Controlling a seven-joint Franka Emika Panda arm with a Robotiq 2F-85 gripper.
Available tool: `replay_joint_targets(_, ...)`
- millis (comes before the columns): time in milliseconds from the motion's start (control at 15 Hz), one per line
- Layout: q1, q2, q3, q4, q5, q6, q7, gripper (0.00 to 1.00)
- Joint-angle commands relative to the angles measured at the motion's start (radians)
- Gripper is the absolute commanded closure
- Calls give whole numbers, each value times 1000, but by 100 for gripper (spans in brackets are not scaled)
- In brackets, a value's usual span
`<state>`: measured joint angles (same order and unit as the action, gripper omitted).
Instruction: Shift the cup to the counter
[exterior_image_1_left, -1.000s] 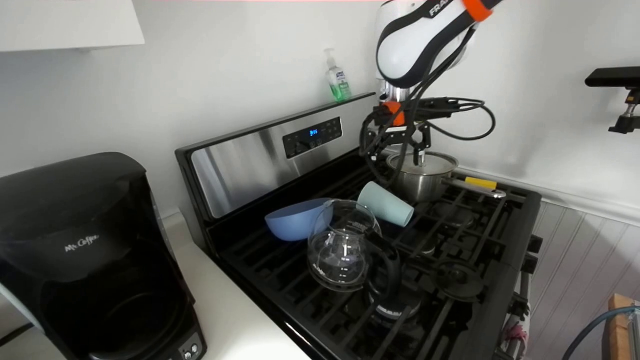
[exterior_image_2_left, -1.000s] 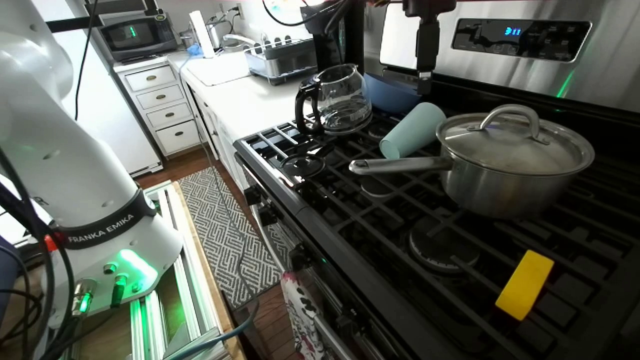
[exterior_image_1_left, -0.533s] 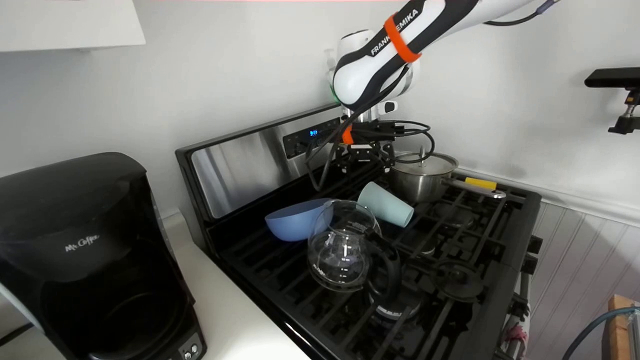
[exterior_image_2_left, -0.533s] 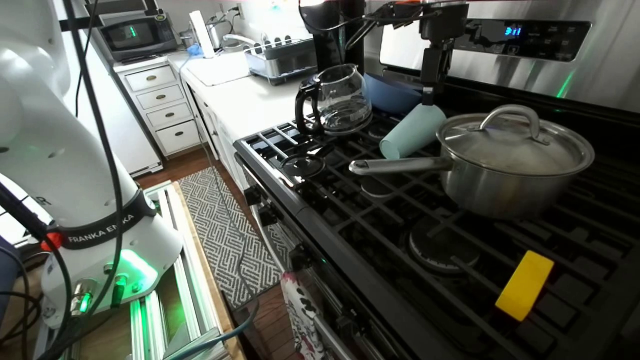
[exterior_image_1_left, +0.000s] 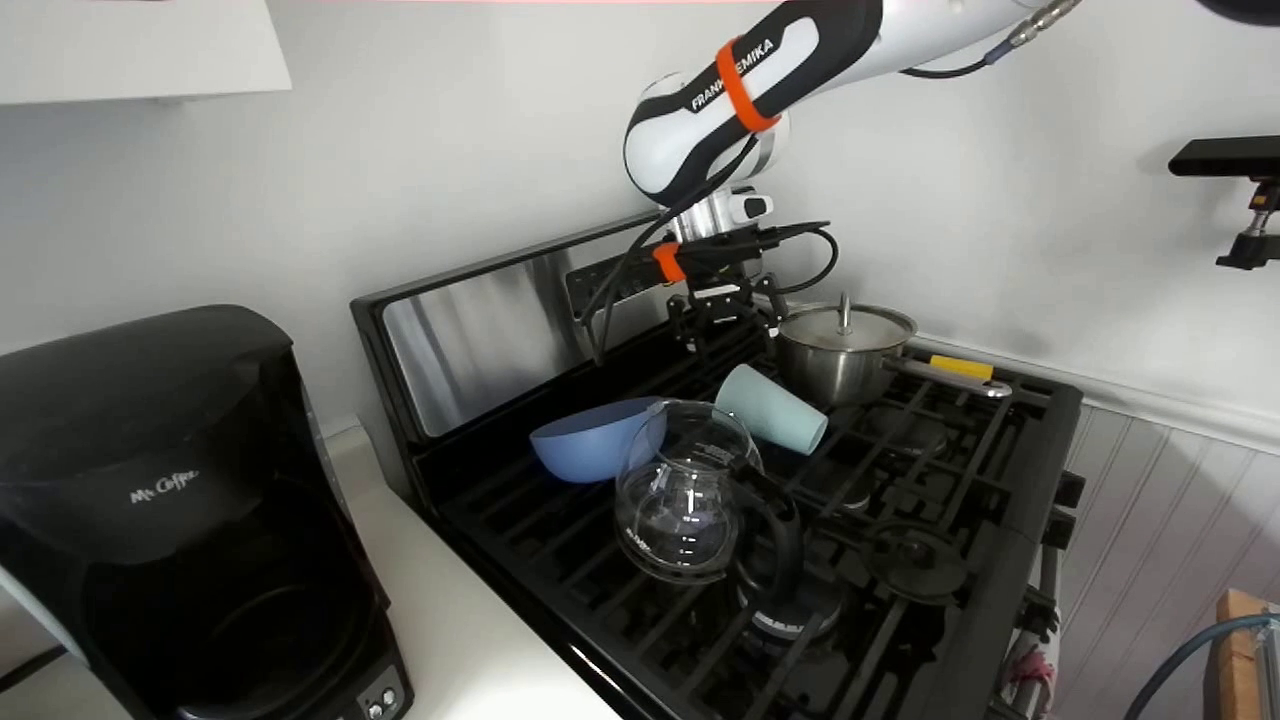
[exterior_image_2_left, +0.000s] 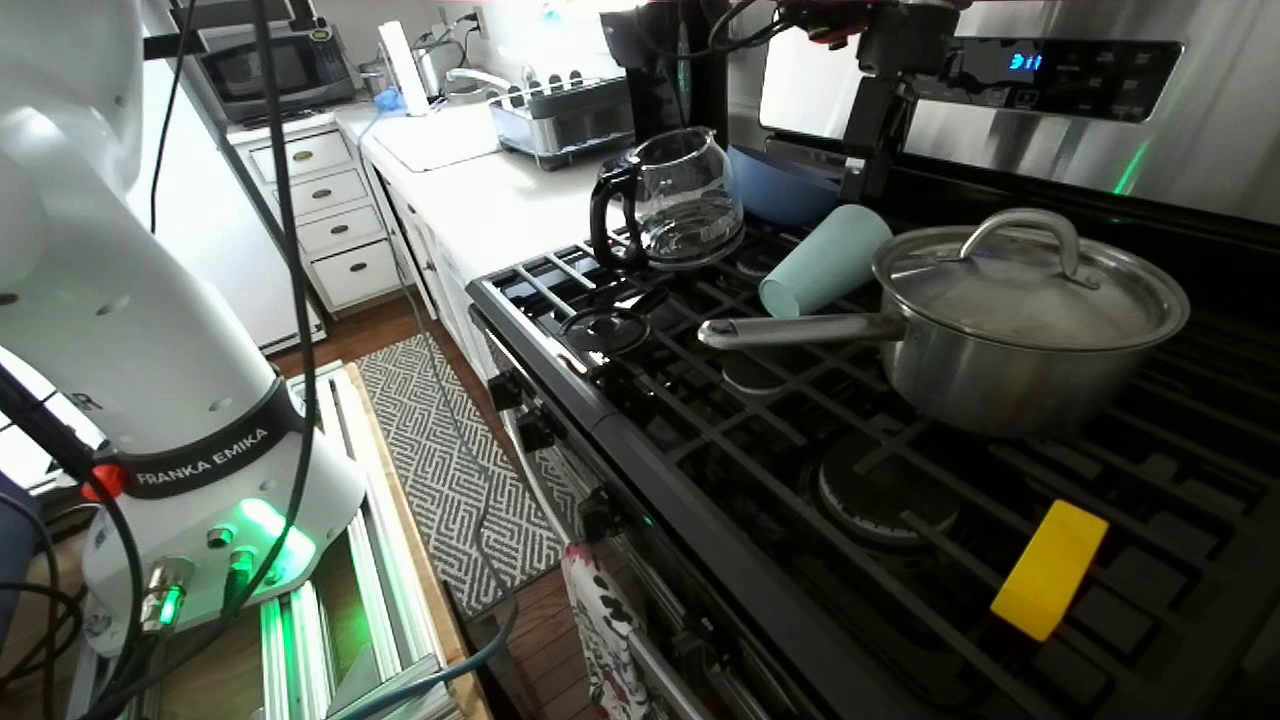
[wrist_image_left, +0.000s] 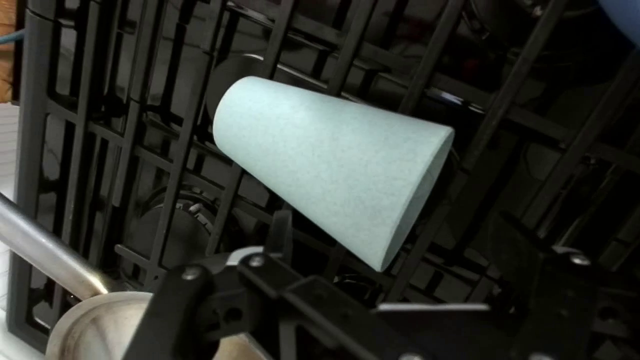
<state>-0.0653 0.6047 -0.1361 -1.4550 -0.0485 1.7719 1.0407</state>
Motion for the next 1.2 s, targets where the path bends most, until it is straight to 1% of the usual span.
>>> replay_joint_targets(0, 10, 82, -17, 123, 18, -101, 41, 0)
replay_joint_targets(200, 17, 112, -26, 151, 6, -125, 80, 0)
replay_joint_targets(467, 20, 137, -33, 165, -8, -172, 93, 0)
replay_joint_targets(533, 21, 139, -35, 165, -15, -197, 82, 5)
replay_joint_targets(600, 21, 142, -36, 168, -20, -221, 75, 26)
replay_joint_targets(733, 20, 145, -38, 174, -28, -260, 66, 31)
replay_joint_targets(800, 21, 147, -38, 177, -32, -276, 66, 36)
replay_joint_targets(867, 22, 148, -38, 177, -36, -288, 64, 46)
replay_joint_targets(1133, 23, 148, -38, 183, -45, -317, 61, 73)
